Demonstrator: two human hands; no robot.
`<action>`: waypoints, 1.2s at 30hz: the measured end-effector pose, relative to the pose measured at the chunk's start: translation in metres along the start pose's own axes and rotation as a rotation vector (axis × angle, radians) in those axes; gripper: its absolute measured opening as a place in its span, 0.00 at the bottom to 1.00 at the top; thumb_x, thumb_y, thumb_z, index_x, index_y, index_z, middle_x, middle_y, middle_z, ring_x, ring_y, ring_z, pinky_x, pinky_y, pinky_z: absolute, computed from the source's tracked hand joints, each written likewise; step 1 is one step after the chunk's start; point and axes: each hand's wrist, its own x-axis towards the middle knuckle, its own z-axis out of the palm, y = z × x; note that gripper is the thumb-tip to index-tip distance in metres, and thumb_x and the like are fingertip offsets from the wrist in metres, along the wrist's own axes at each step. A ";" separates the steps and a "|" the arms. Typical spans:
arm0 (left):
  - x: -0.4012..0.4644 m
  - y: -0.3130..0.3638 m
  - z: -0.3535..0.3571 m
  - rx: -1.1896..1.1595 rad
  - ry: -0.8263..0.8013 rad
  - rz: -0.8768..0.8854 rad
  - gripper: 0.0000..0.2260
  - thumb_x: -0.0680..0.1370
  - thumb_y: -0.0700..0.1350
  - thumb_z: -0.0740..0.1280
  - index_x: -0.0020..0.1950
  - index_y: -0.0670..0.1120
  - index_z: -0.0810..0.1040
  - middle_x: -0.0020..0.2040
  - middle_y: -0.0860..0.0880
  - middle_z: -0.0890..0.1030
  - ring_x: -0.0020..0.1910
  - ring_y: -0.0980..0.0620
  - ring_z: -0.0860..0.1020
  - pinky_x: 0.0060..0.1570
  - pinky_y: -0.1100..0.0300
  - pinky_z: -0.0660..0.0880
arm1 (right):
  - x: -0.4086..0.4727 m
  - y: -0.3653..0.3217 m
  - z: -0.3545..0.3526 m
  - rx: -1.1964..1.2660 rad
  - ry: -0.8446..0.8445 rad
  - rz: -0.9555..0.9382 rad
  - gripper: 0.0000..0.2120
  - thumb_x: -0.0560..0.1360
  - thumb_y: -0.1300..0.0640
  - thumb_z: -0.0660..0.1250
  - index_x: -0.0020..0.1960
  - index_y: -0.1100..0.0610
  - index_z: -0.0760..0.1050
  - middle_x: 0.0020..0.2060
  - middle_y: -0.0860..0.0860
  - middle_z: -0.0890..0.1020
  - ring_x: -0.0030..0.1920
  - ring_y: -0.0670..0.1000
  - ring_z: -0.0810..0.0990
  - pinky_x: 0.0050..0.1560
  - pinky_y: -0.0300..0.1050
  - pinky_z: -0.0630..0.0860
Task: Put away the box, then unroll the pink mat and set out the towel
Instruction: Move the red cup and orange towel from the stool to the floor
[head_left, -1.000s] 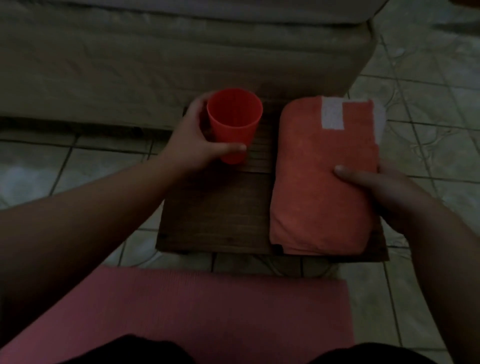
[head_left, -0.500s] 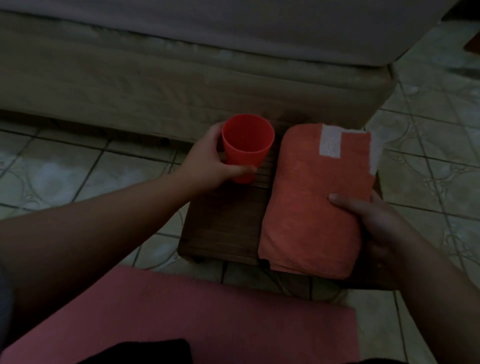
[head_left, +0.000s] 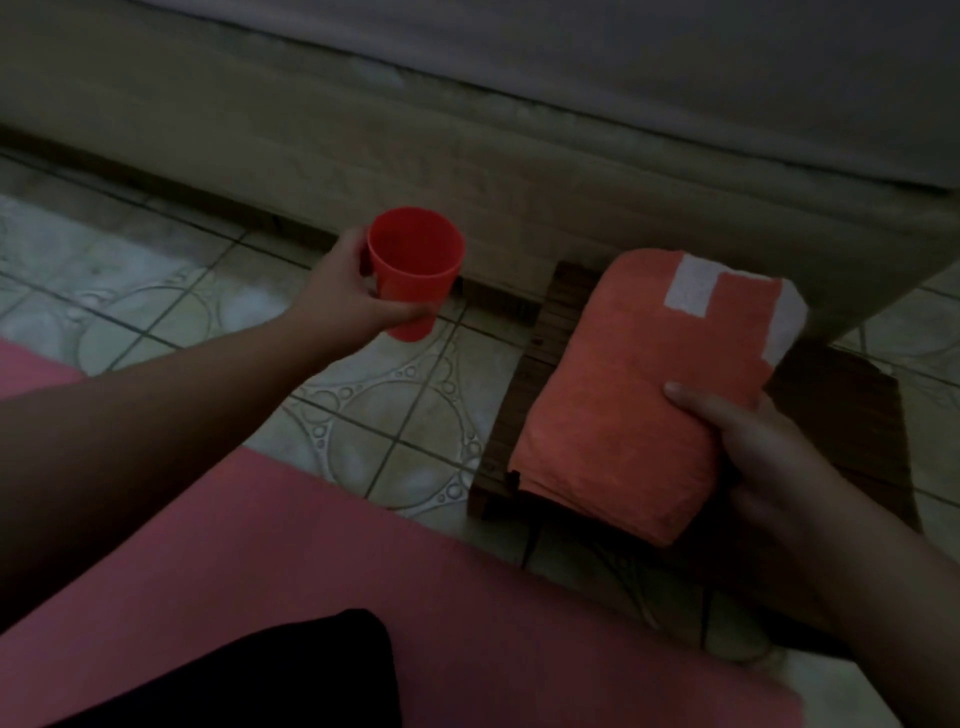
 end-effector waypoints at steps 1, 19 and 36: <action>-0.001 -0.009 -0.006 0.018 0.013 -0.013 0.36 0.63 0.41 0.79 0.67 0.47 0.67 0.57 0.51 0.74 0.56 0.54 0.73 0.55 0.55 0.74 | -0.001 0.000 0.000 -0.002 -0.008 0.003 0.38 0.55 0.52 0.78 0.64 0.46 0.70 0.53 0.47 0.82 0.50 0.50 0.81 0.41 0.46 0.75; 0.017 -0.168 -0.019 0.072 0.253 -0.259 0.36 0.62 0.38 0.79 0.66 0.44 0.65 0.61 0.39 0.76 0.57 0.43 0.75 0.53 0.50 0.72 | -0.011 0.006 -0.011 -0.026 0.007 -0.120 0.35 0.57 0.52 0.78 0.61 0.43 0.70 0.55 0.46 0.81 0.50 0.46 0.83 0.45 0.43 0.79; 0.040 -0.202 -0.042 0.070 0.326 -0.339 0.44 0.56 0.45 0.81 0.68 0.49 0.64 0.64 0.42 0.75 0.61 0.43 0.75 0.62 0.42 0.71 | -0.004 0.004 -0.010 -0.043 -0.053 -0.076 0.46 0.53 0.52 0.79 0.69 0.45 0.66 0.58 0.48 0.79 0.52 0.50 0.83 0.42 0.44 0.81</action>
